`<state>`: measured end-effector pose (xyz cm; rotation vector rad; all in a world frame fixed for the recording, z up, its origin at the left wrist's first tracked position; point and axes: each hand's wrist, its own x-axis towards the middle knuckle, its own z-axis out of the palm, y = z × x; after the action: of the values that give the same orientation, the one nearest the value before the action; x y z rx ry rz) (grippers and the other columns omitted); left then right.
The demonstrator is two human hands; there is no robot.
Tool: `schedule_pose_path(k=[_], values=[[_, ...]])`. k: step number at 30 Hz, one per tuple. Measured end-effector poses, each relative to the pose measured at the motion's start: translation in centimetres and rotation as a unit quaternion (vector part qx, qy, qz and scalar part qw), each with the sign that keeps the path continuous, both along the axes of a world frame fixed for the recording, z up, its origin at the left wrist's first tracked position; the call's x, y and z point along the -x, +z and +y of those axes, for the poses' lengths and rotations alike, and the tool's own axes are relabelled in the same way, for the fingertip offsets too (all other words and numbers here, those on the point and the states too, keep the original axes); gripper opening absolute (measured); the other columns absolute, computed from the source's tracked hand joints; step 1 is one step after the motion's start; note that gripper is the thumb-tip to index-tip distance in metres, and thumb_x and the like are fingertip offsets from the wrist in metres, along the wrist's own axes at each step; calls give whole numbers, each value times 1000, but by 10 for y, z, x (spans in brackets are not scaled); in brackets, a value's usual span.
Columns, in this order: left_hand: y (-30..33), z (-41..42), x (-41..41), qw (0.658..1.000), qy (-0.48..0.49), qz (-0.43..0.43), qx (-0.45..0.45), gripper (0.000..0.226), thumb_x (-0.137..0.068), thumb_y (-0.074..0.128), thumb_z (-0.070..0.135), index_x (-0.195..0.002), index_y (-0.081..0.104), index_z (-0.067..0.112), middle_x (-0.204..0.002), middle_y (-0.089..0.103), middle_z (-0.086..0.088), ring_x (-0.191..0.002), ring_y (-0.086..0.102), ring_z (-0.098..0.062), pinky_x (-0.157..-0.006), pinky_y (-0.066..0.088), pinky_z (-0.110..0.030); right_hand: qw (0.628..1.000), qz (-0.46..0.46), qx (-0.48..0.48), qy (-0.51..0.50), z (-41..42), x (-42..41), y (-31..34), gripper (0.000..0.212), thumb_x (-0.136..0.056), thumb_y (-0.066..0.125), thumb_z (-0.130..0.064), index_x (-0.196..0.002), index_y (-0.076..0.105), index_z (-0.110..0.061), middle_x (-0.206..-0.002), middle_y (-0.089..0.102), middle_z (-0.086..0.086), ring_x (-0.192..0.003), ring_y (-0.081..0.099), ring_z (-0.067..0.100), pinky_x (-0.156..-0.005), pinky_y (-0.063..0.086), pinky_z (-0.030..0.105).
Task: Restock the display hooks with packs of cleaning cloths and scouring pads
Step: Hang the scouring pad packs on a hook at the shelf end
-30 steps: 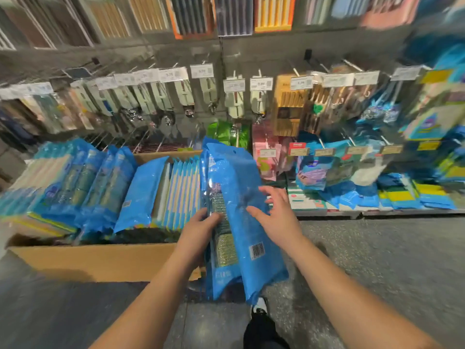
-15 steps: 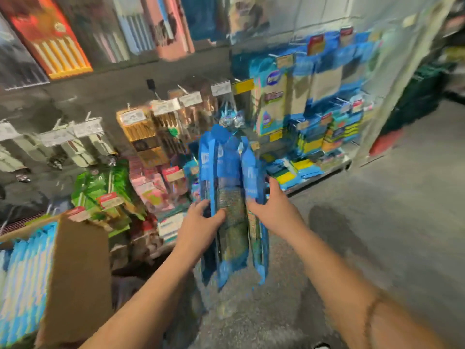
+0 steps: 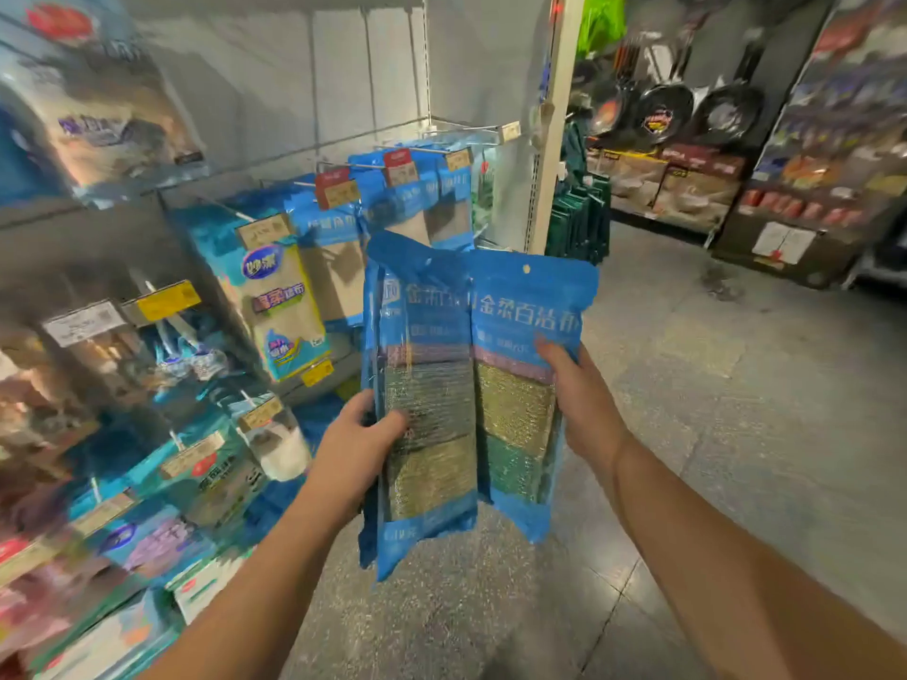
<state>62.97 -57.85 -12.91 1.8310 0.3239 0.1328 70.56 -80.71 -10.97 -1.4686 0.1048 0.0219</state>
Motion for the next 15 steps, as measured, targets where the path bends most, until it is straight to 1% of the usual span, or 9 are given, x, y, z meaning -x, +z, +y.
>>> schedule_pose_path(k=[2, 3, 4, 6, 8, 10, 12, 13, 15], values=[[3, -13, -38, 1000, -20, -4, 0, 8, -90, 68, 28, -92, 67, 36, -86, 71, 13, -76, 64, -2, -69, 44, -25, 998, -6, 52, -18, -17, -32, 0, 37, -92, 60, -56, -122, 62, -34, -112, 71, -17, -105, 65, 5, -93, 47, 28], [1, -16, -58, 1000, -24, -6, 0, 9, -88, 68, 31, -94, 67, 38, -90, 72, 11, -80, 65, -6, -72, 46, -29, 997, -11, 75, -29, -23, -49, 2, 43, -90, 59, -61, -123, 63, -33, -113, 70, -16, -105, 65, 6, -93, 46, 29], [1, -19, -78, 1000, -28, -9, 1, 10, -86, 68, 34, -95, 67, 40, -93, 73, 10, -83, 66, -9, -74, 47, -31, 995, -20, 86, -41, -29, -67, 4, 42, -91, 58, -60, -121, 64, -32, -111, 70, -15, -104, 64, 7, -91, 46, 29], [-1, -22, -120, 999, -31, -14, 5, 9, -86, 68, 35, -94, 68, 40, -91, 73, 11, -83, 66, -11, -74, 47, -32, 993, -35, 93, -63, -39, -112, 6, 29, -93, 61, -51, -115, 64, -32, -106, 70, -13, -101, 65, 10, -86, 47, 29], [-1, -23, -166, 999, -32, -25, 6, 11, -91, 67, 27, -93, 69, 38, -85, 72, 13, -78, 65, -10, -70, 46, -29, 988, -74, 121, -58, -48, -163, 11, 21, -95, 63, -37, -116, 59, -39, -105, 68, -16, -98, 66, 7, -82, 50, 28], [2, -24, -218, 999, -36, -26, 29, 11, -92, 67, 25, -99, 70, 33, -87, 73, 12, -75, 65, -7, -68, 46, -27, 985, -109, 130, -32, -56, -217, 18, 29, -96, 62, -24, -115, 55, -45, -110, 68, -14, -99, 67, 9, -83, 55, 31], [11, -26, -271, 997, -41, -36, 47, 23, -79, 72, 38, -100, 71, 30, -90, 76, 6, -75, 67, -9, -71, 49, -30, 988, -105, 111, -16, -63, -272, 28, 32, -96, 59, -10, -117, 54, -33, -114, 67, -3, -97, 68, 13, -78, 58, 31], [18, -26, -297, 997, -44, -36, 43, 26, -74, 71, 41, -98, 71, 29, -88, 76, 6, -73, 67, -9, -71, 49, -31, 989, -98, 111, -17, -65, -297, 37, 32, -95, 58, -5, -117, 52, -28, -111, 65, 0, -93, 67, 13, -74, 57, 29], [33, -26, -347, 997, -56, -41, 19, 13, -82, 71, 34, -93, 70, 28, -82, 73, 8, -70, 65, -8, -69, 47, -31, 987, -93, 124, -36, -67, -347, 57, 35, -92, 57, -2, -117, 48, -25, -103, 61, -1, -89, 63, 14, -71, 55, 30]])
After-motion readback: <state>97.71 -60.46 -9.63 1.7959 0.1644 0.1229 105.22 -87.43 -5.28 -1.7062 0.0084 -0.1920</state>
